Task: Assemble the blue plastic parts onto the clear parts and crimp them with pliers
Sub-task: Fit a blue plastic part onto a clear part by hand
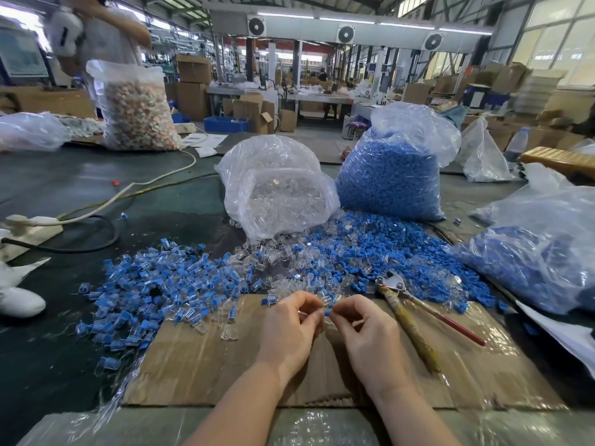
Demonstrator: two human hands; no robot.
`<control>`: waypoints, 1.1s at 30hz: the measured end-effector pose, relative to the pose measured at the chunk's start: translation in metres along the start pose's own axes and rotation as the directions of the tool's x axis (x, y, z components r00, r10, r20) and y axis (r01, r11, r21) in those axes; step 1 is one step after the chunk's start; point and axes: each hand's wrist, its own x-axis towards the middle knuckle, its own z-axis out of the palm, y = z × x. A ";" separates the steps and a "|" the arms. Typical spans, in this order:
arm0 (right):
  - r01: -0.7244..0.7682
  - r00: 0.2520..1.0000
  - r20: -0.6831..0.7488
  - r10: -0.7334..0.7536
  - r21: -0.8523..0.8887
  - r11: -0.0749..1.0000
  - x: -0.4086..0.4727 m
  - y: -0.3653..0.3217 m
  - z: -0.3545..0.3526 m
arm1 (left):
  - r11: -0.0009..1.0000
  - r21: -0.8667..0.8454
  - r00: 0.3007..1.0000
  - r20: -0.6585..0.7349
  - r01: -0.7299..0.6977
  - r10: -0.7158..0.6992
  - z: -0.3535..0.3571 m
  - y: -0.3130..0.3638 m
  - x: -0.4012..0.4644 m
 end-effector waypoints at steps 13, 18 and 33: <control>0.122 0.993 0.009 -0.122 -0.117 0.986 -0.003 -0.005 -0.001 | 0.986 -0.159 0.997 0.071 0.048 -0.037 -0.004 0.005 -0.004; 0.149 0.988 0.058 -0.145 -0.062 0.987 -0.002 -0.005 -0.002 | 0.978 -0.202 0.998 0.053 0.051 -0.041 -0.004 0.004 -0.003; 0.176 0.984 0.035 -0.172 -0.199 0.964 -0.004 -0.006 -0.002 | 0.989 -0.143 0.998 0.053 0.025 -0.018 -0.003 0.004 -0.002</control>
